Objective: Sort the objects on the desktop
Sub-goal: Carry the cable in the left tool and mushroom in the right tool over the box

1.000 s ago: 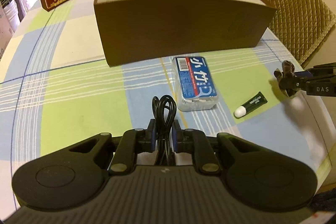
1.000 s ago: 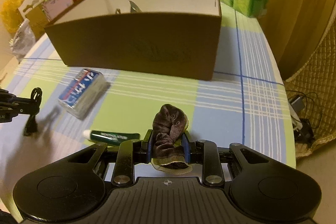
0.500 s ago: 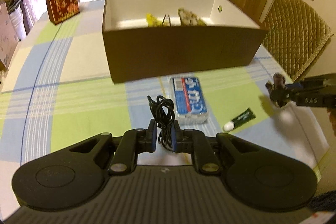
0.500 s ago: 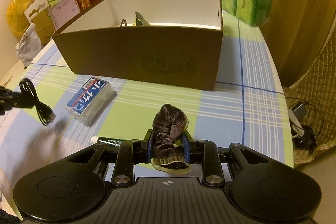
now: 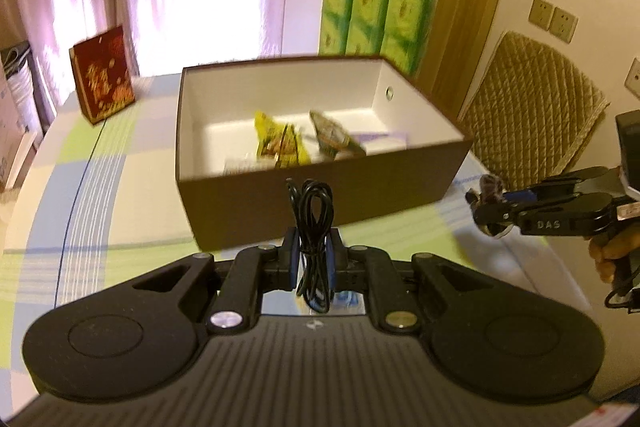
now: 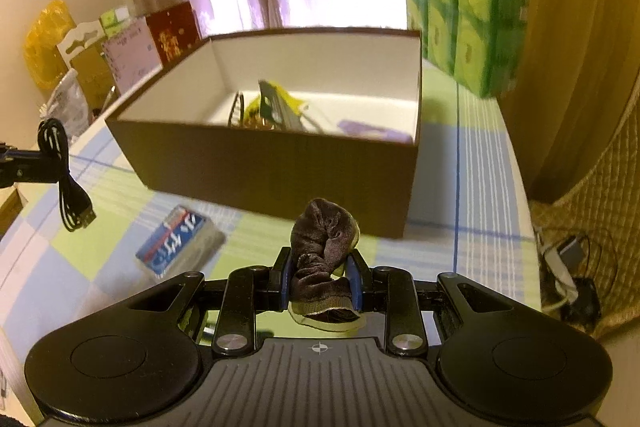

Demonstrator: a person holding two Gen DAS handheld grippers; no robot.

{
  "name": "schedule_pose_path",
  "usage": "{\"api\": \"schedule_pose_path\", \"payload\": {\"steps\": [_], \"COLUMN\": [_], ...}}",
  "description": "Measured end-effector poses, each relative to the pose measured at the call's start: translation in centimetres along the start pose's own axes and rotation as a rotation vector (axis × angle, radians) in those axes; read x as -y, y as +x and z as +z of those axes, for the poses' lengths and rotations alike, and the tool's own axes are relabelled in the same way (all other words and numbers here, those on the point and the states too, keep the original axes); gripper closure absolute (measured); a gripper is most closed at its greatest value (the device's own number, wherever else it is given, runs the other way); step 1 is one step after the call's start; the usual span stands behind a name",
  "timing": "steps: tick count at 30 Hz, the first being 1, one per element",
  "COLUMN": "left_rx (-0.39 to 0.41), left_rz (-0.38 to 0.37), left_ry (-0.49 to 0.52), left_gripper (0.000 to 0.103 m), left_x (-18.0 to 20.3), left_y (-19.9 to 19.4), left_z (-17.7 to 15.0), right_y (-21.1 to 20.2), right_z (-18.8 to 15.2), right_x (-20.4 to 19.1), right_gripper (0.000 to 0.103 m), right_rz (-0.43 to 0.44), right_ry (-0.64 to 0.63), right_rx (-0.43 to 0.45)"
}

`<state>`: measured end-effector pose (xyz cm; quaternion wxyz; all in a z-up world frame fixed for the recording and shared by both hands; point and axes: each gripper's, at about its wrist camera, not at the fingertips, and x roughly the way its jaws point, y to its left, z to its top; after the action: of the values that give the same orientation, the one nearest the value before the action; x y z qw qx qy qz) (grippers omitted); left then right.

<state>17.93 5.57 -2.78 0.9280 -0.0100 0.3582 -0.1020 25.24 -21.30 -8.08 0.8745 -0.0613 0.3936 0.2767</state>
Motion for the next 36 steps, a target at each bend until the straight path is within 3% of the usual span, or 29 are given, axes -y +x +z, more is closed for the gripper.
{"api": "schedule_pose_path", "payload": {"steps": [19,27,36], "left_rx": [0.121,0.079,-0.013], "left_rz": [-0.026,0.000,0.037], "left_ry": [0.082,0.098,0.071], "left_gripper": [0.093,0.093,0.093], "left_x": [-1.3,-3.3,-6.0], "left_y": [1.9,6.4,13.1], "left_z": [8.7,11.6,12.4], "right_y": [0.7,4.6,10.9], "right_z": [9.1,13.0,15.5], "right_x": [0.7,1.0,2.4], "right_gripper": [0.078,0.078,0.078], "right_rz": [0.066,0.078,0.062], "right_ry": [-0.046,-0.057,-0.042], "right_rx": [0.124,0.103,0.001]}}
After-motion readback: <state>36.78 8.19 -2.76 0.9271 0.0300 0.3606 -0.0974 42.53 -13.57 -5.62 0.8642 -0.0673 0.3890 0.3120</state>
